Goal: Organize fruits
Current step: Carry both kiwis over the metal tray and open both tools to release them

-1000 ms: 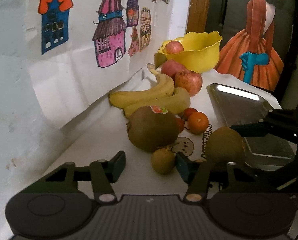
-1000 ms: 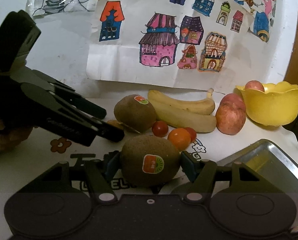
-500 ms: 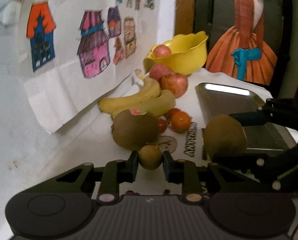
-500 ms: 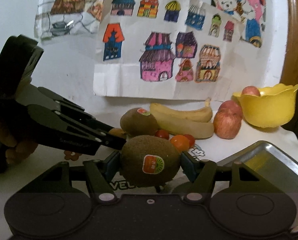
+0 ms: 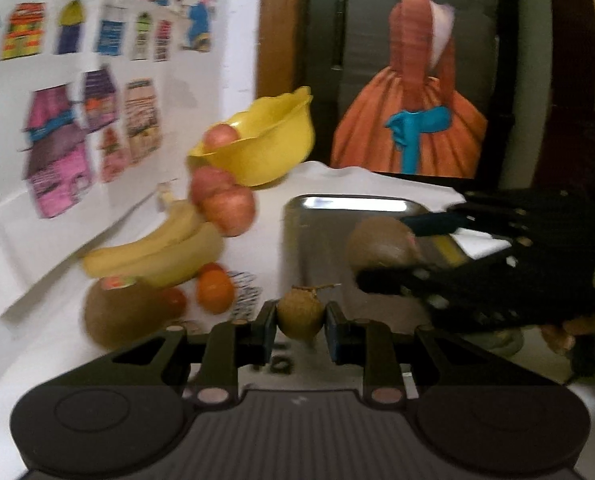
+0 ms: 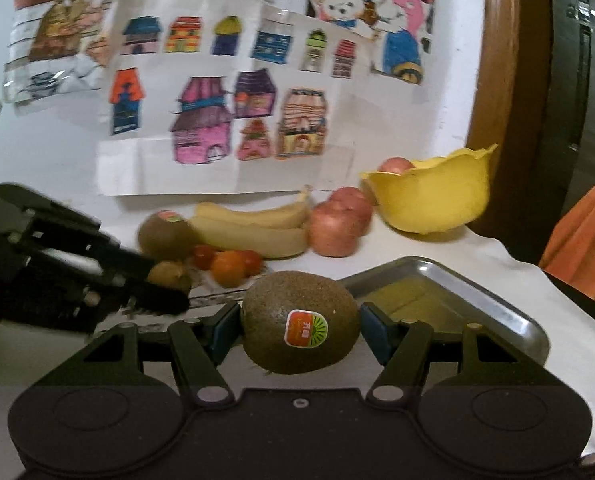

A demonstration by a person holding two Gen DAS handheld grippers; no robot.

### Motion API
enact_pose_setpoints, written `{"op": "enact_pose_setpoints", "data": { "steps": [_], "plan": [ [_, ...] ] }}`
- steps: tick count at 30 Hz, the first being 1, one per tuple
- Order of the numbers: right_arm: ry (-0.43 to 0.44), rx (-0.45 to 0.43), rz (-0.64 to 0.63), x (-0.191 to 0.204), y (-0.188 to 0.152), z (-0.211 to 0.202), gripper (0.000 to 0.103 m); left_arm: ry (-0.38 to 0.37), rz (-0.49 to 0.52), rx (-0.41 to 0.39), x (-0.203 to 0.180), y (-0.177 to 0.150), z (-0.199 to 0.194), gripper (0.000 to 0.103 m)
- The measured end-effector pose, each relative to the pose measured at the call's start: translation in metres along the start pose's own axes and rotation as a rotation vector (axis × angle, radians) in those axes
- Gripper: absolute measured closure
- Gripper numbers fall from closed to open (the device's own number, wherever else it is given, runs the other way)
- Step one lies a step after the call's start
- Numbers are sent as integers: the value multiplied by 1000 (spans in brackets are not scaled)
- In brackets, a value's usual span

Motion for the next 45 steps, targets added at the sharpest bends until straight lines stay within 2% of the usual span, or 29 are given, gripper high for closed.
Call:
{"op": "enact_pose_setpoints", "data": {
  "steps": [4, 9, 19, 30, 34, 37, 39, 43, 45],
  "plan": [
    [-17, 2, 25, -23, 2, 15, 36, -31, 8, 11, -11, -3, 16, 75],
    [-15, 36, 67, -39, -2, 37, 36, -29, 8, 42, -14, -10, 30, 75],
    [13, 83, 45, -25, -10, 57, 36, -26, 22, 55, -12, -15, 32, 74],
    [19, 114, 42, -21, -17, 59, 36, -28, 27, 54, -15, -15, 31, 74],
    [20, 72, 37, -22, -12, 54, 36, -28, 24, 55, -15, -15, 31, 72],
    [6, 40, 31, -23, -5, 47, 31, -26, 16, 51, -15, -14, 28, 61],
    [-6, 22, 26, -24, -1, 41, 26, -19, 10, 35, -14, -13, 22, 46],
    [-29, -16, 36, -24, 6, 21, 16, -2, 0, -11, -11, -6, 5, 31],
    [-38, -38, 33, -22, 9, 8, 11, 12, -12, -47, -9, -3, -8, 16]
  ]
}}
Point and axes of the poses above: each gripper's, at about its wrist camera, not at the fingertips, and z roughly the way its jaws point, x to its left, y to its top, the point moved 6 cm from there along z, roughly the way its jaws point, and after that the axes turned 11 degrees about -x, right-handed, at the moved point
